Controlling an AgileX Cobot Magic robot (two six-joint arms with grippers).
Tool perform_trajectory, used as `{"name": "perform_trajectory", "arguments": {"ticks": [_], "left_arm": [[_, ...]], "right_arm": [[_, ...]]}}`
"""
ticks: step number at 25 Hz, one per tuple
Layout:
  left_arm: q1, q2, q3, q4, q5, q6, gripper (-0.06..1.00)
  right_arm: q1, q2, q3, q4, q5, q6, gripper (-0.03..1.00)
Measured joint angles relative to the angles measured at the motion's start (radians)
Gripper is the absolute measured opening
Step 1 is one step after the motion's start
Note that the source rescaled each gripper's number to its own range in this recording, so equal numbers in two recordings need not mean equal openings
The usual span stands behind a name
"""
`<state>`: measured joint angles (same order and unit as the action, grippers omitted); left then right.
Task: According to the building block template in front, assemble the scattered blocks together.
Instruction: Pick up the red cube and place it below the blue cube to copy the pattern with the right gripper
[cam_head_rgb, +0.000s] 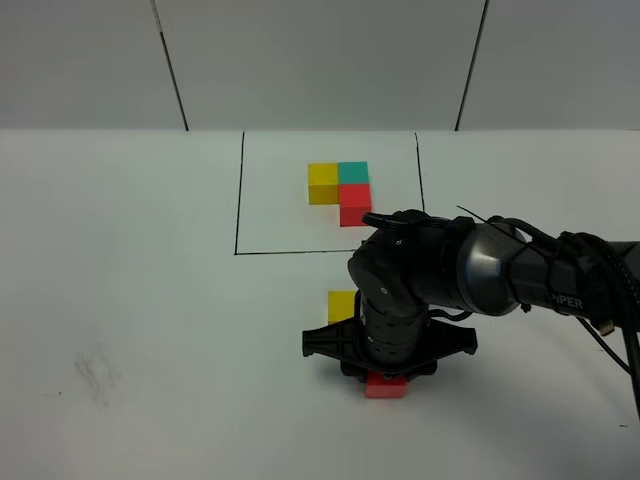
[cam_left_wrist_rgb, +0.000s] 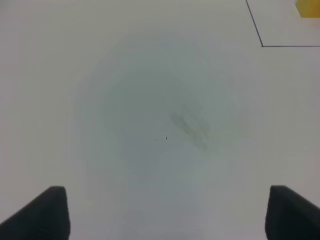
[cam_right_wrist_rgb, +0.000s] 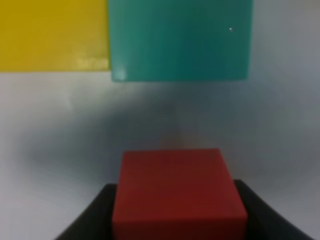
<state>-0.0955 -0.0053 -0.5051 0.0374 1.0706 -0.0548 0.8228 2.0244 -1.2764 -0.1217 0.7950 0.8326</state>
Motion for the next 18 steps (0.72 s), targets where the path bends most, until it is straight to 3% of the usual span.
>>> {"name": "perform_trajectory", "arguments": {"ticks": [18], "left_arm": [[0.000, 0.000, 0.000, 0.000, 0.000, -0.001, 0.86]], "right_arm": [[0.000, 0.001, -0.047, -0.044, -0.005, -0.023, 0.22]]}}
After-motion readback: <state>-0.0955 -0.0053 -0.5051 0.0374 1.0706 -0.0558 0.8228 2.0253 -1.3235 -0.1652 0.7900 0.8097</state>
